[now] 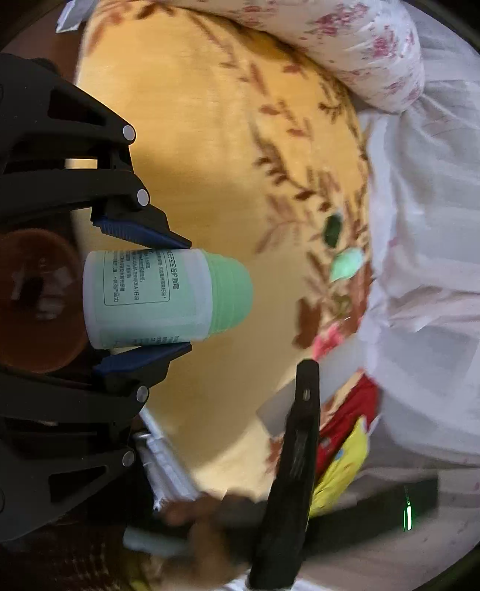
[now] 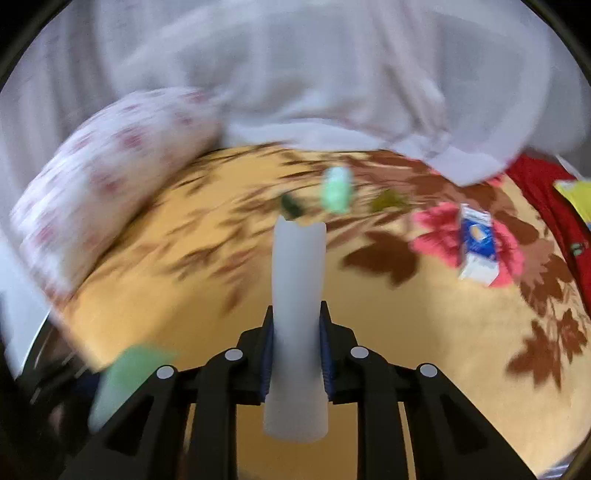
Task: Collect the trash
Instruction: 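Carry the jar and white cylinder down to the orange bin, then open both tools over the orange bin to drop jar and cylinder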
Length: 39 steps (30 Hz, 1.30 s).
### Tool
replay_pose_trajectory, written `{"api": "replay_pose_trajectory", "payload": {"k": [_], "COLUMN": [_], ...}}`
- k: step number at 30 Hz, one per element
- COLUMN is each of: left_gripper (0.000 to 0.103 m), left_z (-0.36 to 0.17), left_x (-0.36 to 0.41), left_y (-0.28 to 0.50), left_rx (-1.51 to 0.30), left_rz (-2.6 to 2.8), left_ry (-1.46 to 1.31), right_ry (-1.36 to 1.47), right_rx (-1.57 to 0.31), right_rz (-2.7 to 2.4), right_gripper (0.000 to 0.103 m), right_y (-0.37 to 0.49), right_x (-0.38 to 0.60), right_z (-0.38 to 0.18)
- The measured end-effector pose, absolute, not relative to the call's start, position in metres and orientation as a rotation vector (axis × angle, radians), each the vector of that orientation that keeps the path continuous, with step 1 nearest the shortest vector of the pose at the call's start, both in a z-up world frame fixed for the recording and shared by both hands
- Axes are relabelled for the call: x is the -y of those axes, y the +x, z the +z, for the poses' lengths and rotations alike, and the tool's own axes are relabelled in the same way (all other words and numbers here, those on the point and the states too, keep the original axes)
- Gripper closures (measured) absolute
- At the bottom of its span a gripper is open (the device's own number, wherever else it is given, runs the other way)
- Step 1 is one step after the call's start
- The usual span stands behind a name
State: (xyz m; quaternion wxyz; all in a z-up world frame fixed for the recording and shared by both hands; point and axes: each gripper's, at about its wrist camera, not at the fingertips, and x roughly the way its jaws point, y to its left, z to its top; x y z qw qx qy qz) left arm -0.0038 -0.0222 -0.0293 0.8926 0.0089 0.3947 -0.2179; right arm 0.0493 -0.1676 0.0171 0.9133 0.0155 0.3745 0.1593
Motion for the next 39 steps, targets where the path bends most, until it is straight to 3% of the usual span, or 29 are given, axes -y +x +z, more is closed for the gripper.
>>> {"api": "replay_pose_trajectory", "payload": {"k": [11, 24, 27, 29, 30, 33, 39], "left_gripper": [0.055, 0.055, 0.054, 0.054, 0.052, 0.037, 0.030], "left_z": [-0.093, -0.106, -0.108, -0.109, -0.110, -0.107, -0.084], "left_x": [0.002, -0.002, -0.006, -0.008, -0.010, -0.010, -0.011], "left_y": [-0.082, -0.103, -0.104, -0.104, -0.104, -0.102, -0.094], "left_rx": [-1.088, -1.126, -1.137, -1.153, -1.165, -1.176, -1.101], "left_rz": [-0.498, -0.502, -0.495, -0.487, -0.476, -0.438, -0.424], "left_ry": [0.088, 0.060, 0.050, 0.051, 0.056, 0.089, 0.091], "right_ry": [0.079, 0.041, 0.041, 0.044, 0.049, 0.077, 0.114], "right_rx": [-1.057, -1.156, -1.181, -1.199, -1.200, -1.197, -1.155], "right_rz": [0.509, 0.552, 0.547, 0.532, 0.517, 0.490, 0.450], "right_gripper": [0.080, 0.076, 0.070, 0.043, 0.039, 0.037, 0.034], "right_y": [-0.070, -0.094, -0.094, -0.093, -0.093, -0.088, -0.080], "right_x": [0.142, 0.119, 0.117, 0.119, 0.121, 0.130, 0.144], "right_z": [-0.068, -0.099, -0.106, -0.110, -0.111, -0.110, -0.101]}}
